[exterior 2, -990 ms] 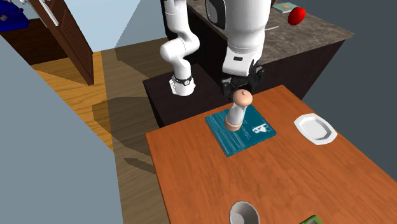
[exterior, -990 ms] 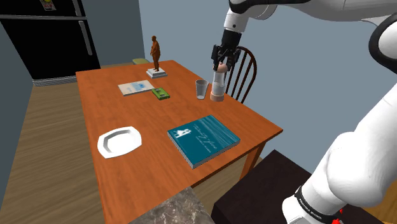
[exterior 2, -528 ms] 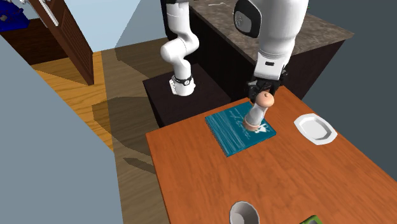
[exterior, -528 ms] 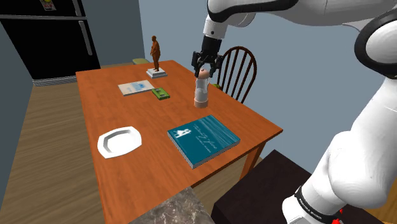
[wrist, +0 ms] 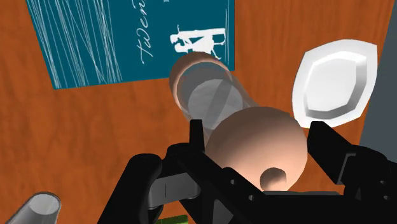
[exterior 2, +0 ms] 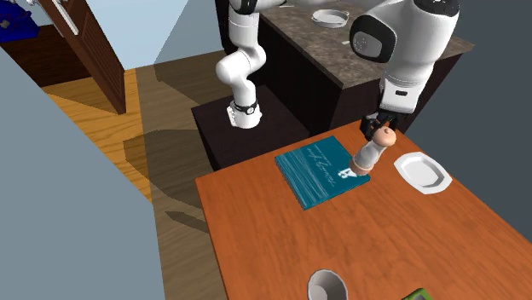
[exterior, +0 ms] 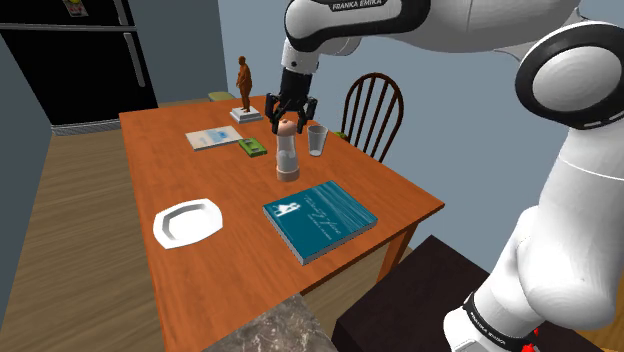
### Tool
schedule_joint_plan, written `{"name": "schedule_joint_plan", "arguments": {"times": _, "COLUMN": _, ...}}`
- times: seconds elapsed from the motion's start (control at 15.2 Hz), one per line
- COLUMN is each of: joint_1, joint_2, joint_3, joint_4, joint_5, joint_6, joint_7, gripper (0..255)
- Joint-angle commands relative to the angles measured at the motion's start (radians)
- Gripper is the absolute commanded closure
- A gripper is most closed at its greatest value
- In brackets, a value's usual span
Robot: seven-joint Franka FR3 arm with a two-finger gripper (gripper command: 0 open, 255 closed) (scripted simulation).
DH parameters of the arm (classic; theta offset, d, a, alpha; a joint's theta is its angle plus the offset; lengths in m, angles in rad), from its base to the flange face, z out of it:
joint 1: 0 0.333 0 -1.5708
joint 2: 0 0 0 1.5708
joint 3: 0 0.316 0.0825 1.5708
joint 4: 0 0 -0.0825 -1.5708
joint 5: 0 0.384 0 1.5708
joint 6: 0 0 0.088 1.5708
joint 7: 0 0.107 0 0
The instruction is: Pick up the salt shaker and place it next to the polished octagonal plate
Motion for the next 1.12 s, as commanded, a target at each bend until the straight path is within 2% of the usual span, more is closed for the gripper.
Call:
{"name": "schedule_joint_plan", "arguments": {"times": 0.0, "joint_1": 0.023, "joint_2": 0.045, "joint_3": 0.017, "joint_4": 0.047, "joint_5": 0.0, "joint_6": 0.005, "joint_7": 0.042, "gripper": 255}}
{"name": "schedule_joint_plan", "arguments": {"times": 0.33, "joint_1": 0.072, "joint_2": 0.175, "joint_3": 0.046, "joint_4": 0.187, "joint_5": -0.003, "joint_6": 0.008, "joint_7": 0.124, "gripper": 255}}
{"name": "schedule_joint_plan", "arguments": {"times": 0.73, "joint_1": 0.126, "joint_2": 0.364, "joint_3": 0.072, "joint_4": 0.425, "joint_5": -0.012, "joint_6": -0.028, "joint_7": 0.215, "gripper": 255}}
{"name": "schedule_joint_plan", "arguments": {"times": 1.06, "joint_1": 0.128, "joint_2": 0.36, "joint_3": 0.072, "joint_4": 0.352, "joint_5": -0.009, "joint_6": 0.04, "joint_7": 0.205, "gripper": 255}}
